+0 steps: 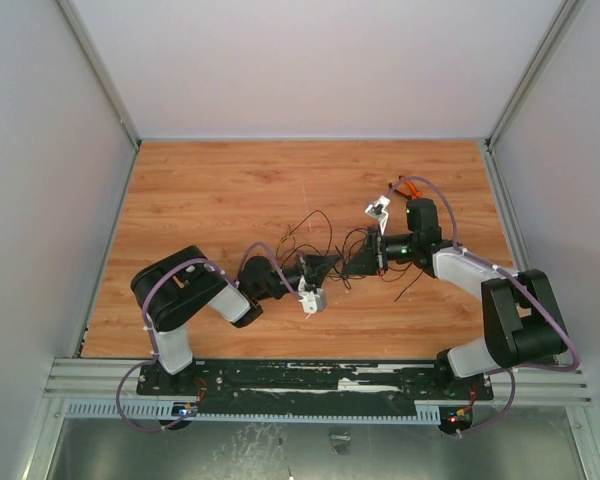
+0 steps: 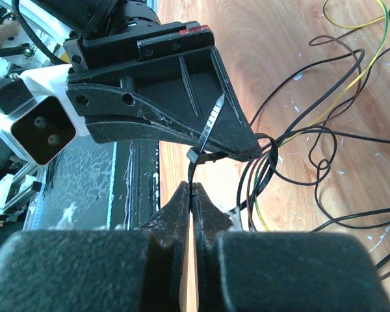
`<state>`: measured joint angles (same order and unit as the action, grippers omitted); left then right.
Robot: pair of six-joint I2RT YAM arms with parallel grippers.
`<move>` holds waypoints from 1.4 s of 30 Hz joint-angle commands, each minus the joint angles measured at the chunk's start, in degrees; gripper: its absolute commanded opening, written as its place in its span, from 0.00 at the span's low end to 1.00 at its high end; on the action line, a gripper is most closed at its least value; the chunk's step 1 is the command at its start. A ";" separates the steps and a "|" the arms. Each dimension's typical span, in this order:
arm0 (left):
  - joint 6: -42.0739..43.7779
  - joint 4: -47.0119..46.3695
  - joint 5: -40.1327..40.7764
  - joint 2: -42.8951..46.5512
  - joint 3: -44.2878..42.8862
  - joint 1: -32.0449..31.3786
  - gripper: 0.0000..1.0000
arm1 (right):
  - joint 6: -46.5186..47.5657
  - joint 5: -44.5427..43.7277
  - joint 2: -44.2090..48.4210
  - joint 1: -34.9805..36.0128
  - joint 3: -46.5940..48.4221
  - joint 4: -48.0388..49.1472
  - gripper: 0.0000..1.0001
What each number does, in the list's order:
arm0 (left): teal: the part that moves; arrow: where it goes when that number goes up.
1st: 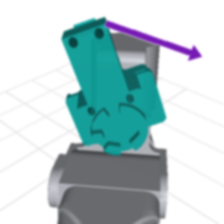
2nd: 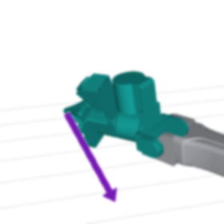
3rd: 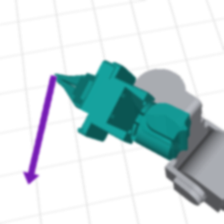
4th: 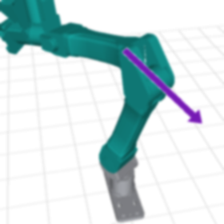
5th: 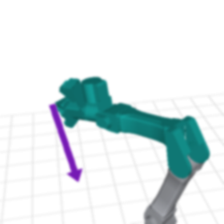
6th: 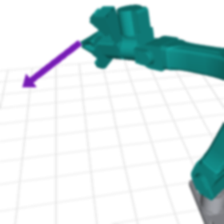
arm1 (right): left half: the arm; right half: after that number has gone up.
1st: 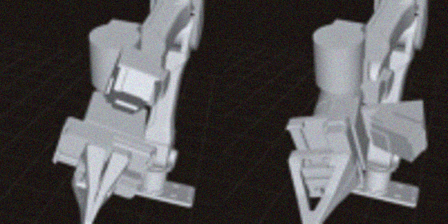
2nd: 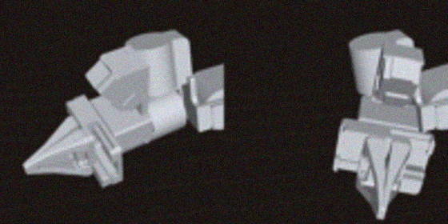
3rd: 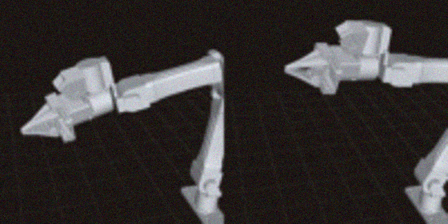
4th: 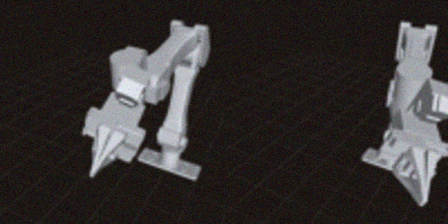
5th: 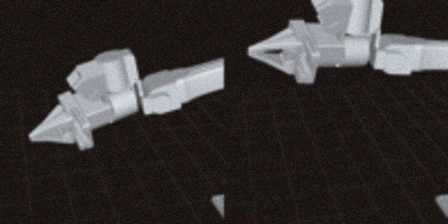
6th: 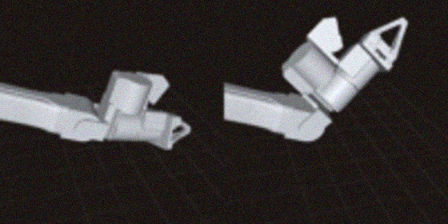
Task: Zip-tie the wires
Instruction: Tie the cable at the center of the board.
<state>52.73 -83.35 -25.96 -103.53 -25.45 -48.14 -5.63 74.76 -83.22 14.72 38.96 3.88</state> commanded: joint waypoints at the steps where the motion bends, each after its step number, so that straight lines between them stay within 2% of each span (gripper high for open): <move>1: 2.92 1.07 -0.25 -0.21 0.92 -0.98 0.00 | -0.92 -1.61 -0.94 -0.83 2.60 -1.40 0.00; 9: 7.15 5.12 0.12 0.74 1.15 -1.08 0.00 | 1.53 -1.90 -2.90 -0.81 5.24 -6.72 0.00; 16: 11.09 10.55 -0.58 2.47 0.43 -1.08 0.00 | 0.88 -3.11 -3.86 -0.83 4.63 -5.54 0.00; 42: 12.61 11.44 -1.20 2.28 -0.04 -1.09 0.00 | -0.23 -3.87 -6.73 0.28 6.00 -5.02 0.00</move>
<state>64.29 -72.49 -25.15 -101.82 -25.32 -48.53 -5.85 72.23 -89.80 15.05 42.44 -3.03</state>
